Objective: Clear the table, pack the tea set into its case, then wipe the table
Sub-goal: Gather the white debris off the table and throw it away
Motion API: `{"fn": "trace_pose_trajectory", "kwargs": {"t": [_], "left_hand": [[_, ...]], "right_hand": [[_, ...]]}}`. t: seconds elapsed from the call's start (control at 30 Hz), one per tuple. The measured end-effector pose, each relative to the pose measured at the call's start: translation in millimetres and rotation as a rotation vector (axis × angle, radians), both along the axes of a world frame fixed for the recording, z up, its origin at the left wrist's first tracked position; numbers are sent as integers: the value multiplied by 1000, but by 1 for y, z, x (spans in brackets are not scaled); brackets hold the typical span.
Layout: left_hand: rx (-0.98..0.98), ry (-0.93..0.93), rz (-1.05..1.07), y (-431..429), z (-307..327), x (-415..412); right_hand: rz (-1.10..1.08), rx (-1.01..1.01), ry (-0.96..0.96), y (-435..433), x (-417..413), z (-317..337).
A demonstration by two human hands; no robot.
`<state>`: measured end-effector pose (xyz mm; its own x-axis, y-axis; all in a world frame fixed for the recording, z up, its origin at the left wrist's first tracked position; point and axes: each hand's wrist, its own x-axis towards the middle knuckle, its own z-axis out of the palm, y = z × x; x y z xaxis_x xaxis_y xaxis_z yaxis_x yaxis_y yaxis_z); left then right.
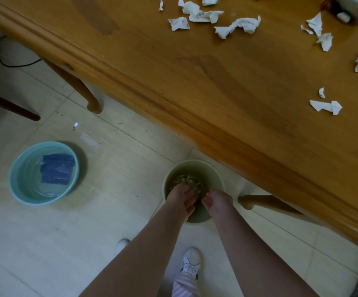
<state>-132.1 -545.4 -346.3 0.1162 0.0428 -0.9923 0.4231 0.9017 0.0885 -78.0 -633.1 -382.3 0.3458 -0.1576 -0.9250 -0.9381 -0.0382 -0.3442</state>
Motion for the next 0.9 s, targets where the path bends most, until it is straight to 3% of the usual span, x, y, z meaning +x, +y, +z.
{"fn": "trace_pose_trajectory", "kwargs": {"t": [0.57,0.7,0.9], "left_hand": [[110,-191,48,52,75,-29],[266,-192,37,82,103,-43],[433,-225,142,138,151,-77]], "right_hand": [[-94,211,-57,52,-37,91],[-136,209,-94,84,-68,111],[-79,375,-172,140,-109,174]]}}
